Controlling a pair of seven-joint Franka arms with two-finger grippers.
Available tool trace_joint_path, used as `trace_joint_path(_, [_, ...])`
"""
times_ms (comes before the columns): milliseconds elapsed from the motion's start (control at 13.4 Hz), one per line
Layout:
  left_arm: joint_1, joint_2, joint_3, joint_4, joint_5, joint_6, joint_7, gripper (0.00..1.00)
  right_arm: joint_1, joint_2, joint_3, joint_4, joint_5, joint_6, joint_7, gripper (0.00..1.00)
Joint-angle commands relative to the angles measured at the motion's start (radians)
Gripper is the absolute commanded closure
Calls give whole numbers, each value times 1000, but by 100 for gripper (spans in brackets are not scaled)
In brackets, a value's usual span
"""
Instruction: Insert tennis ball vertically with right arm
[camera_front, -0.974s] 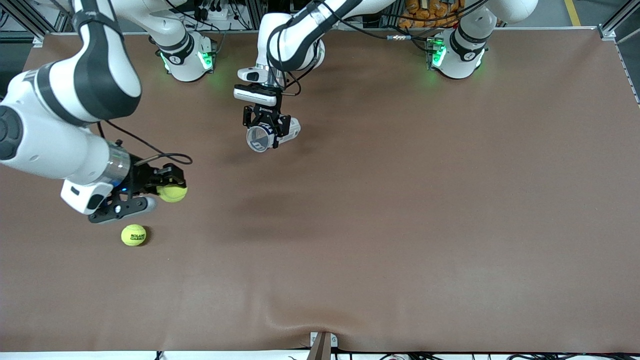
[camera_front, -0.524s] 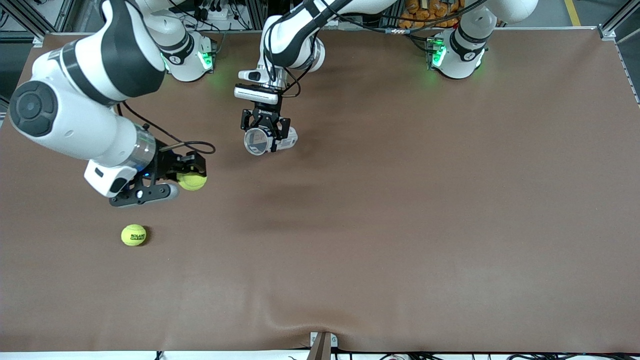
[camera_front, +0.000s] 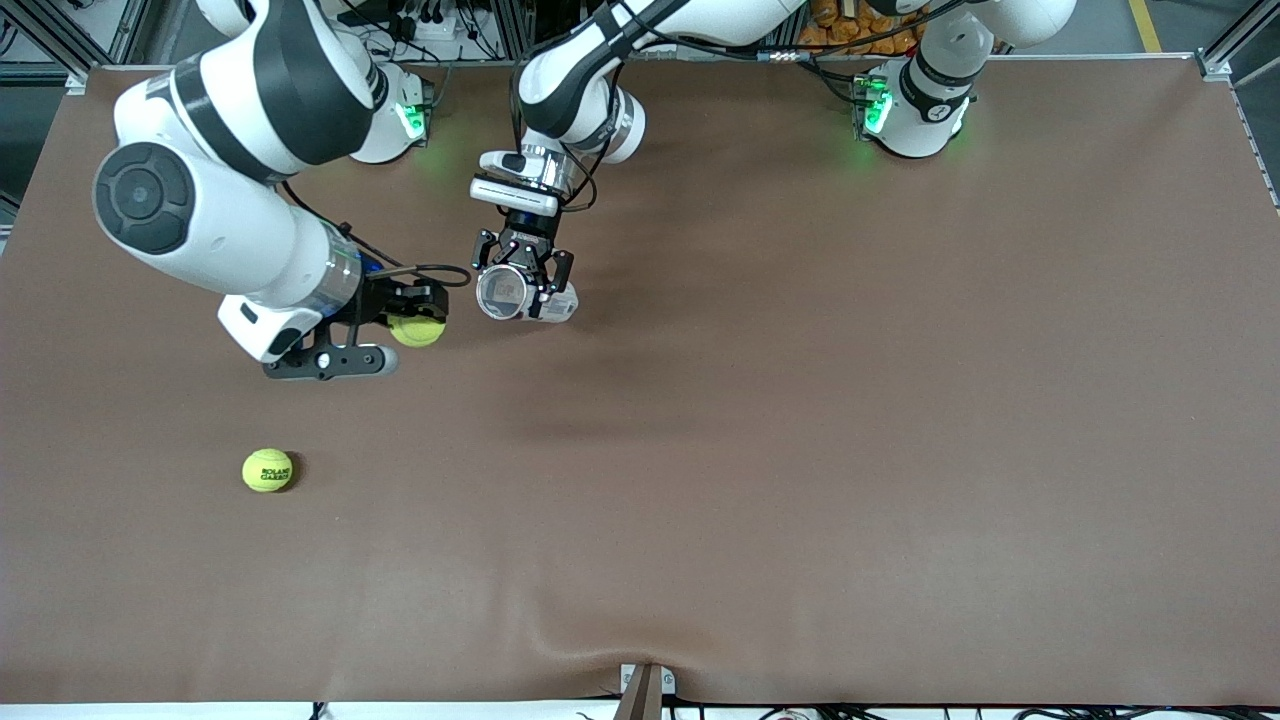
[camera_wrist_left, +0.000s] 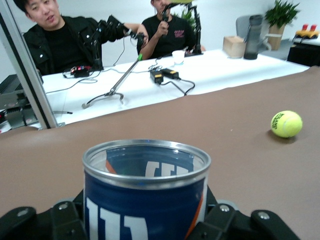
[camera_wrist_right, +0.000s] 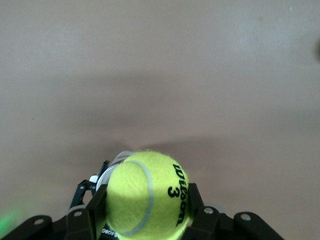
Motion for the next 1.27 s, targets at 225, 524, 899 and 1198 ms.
trace_joint_path(225, [-13,38,11,23,207,-8,-220,19,98,-12,-9,-47,13,4,140,82])
trace_joint_path(524, [-21,62,9,21,308,-130,-375,19,95,6,-9,-110,11,35,140,82])
trace_joint_path(899, [-20,90,9,1,402,-218,-473,19,107,14,-9,-158,14,75,144,82])
trace_joint_path(1198, [-20,95,11,-6,420,-219,-486,18,120,22,-9,-159,64,76,143,82])
